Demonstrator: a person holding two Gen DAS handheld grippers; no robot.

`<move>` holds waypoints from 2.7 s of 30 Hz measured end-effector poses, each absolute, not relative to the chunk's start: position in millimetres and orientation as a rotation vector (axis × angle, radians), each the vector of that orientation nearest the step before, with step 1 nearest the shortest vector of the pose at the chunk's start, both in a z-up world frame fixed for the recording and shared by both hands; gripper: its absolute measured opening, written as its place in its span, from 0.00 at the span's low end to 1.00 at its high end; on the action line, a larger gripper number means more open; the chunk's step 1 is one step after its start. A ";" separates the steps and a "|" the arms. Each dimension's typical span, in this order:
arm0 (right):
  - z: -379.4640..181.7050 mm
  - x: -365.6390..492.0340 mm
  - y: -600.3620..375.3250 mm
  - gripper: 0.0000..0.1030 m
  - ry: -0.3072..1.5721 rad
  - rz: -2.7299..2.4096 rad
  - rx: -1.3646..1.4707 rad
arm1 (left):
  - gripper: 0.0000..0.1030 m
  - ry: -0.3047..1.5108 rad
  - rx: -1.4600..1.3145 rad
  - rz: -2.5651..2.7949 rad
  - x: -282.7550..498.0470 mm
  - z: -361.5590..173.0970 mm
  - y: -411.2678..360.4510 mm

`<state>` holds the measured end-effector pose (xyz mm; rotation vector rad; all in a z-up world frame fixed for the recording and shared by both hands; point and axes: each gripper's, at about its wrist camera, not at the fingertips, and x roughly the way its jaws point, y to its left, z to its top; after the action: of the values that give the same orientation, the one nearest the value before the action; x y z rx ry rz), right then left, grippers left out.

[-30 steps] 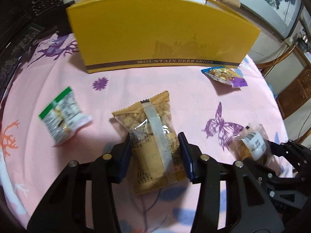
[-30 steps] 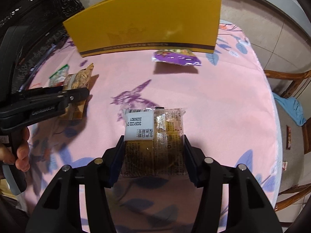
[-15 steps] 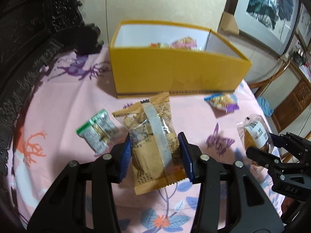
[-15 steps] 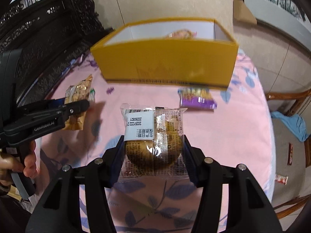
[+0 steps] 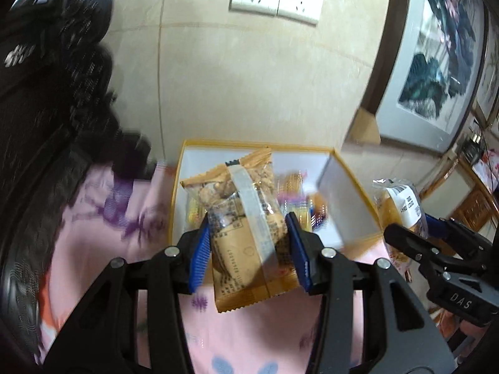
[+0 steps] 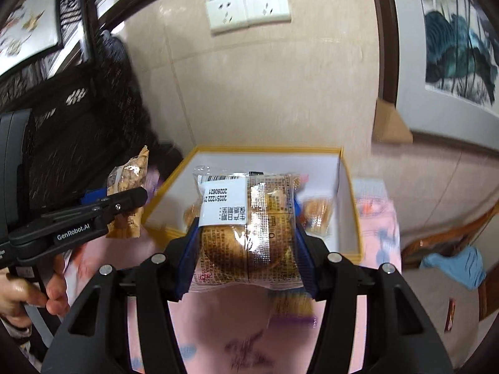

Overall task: Organize snacks
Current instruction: 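Carry both packets over the yellow box and open both tools, then grasp the blue-topped white-ball bag with the right tool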

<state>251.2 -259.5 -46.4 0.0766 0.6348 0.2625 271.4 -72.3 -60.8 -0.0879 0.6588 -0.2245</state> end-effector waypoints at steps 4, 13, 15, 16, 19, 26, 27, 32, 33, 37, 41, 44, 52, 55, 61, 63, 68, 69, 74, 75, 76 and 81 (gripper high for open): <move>-40.5 293.1 -268.3 0.54 0.640 0.240 0.089 | 0.45 0.661 -0.051 -0.213 317.2 -51.0 -85.7; -63.5 353.0 -271.9 0.68 0.785 0.168 0.057 | 0.90 0.738 0.000 -0.172 368.0 -63.7 -100.8; -63.6 349.1 -275.7 0.69 0.769 0.150 0.077 | 0.95 0.717 0.005 -0.136 365.5 -63.2 -99.7; -63.7 345.4 -278.1 0.69 0.765 0.144 0.090 | 0.95 0.716 -0.003 -0.144 364.3 -62.8 -99.0; -64.8 338.8 -280.0 0.69 0.787 0.130 0.101 | 0.96 0.736 -0.003 -0.133 361.4 -64.7 -97.6; -64.0 292.5 -305.3 0.70 0.785 0.078 0.147 | 0.98 0.705 -0.017 -0.096 323.7 -61.4 -71.5; -66.9 283.6 -310.4 0.80 0.786 0.062 0.155 | 0.98 0.697 -0.039 -0.084 313.4 -62.6 -61.1; -97.5 237.5 -322.2 0.99 0.806 0.018 0.128 | 0.98 0.712 -0.111 -0.035 273.5 -81.2 -25.6; -104.9 233.0 -321.0 0.99 0.830 0.016 0.113 | 0.98 0.717 -0.115 -0.028 266.7 -85.8 -21.0; -134.9 219.5 -307.7 0.99 0.899 0.047 0.074 | 0.98 0.762 -0.112 0.027 235.7 -112.0 -4.3; -158.3 227.7 -282.4 0.99 0.970 0.099 -0.019 | 0.98 0.809 -0.077 0.053 210.0 -135.3 5.5; -165.9 233.7 -271.4 0.99 0.965 0.131 -0.067 | 0.98 0.813 -0.062 0.051 190.6 -145.3 12.0; -196.3 269.9 -271.1 0.99 1.090 0.098 -0.057 | 0.98 0.825 -0.111 0.045 174.4 -157.3 23.4; -207.6 280.0 -266.8 0.99 1.103 0.100 -0.104 | 0.98 0.821 -0.115 0.068 170.4 -159.7 26.6; -232.4 290.5 -259.3 0.99 1.149 0.127 -0.151 | 0.98 0.844 -0.137 0.069 167.6 -168.8 33.0; -238.4 290.2 -257.4 0.99 1.161 0.136 -0.155 | 0.98 0.857 -0.159 0.066 167.0 -172.6 36.3; -244.3 294.8 -259.7 0.99 1.187 0.152 -0.088 | 0.98 0.889 -0.207 0.059 165.7 -179.6 44.5; -244.8 296.2 -261.2 0.98 1.192 0.163 -0.061 | 0.98 0.893 -0.214 0.058 165.6 -180.3 46.0; -246.3 299.5 -255.5 0.77 1.201 0.155 -0.117 | 0.98 0.886 -0.269 0.047 163.3 -181.6 51.2; -246.1 299.0 -255.4 0.75 1.198 0.155 -0.118 | 0.98 0.887 -0.279 0.045 162.9 -182.2 51.0; -245.6 297.5 -255.4 0.72 1.192 0.157 -0.117 | 0.98 0.890 -0.291 0.040 162.7 -183.1 50.9; -243.4 284.6 -255.0 0.58 1.165 0.152 -0.103 | 0.98 0.904 -0.289 0.030 161.4 -185.3 46.8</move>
<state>284.6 -255.0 -243.4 -0.1026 1.1654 0.1516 161.4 46.8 -185.3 -0.2894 0.9039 0.0298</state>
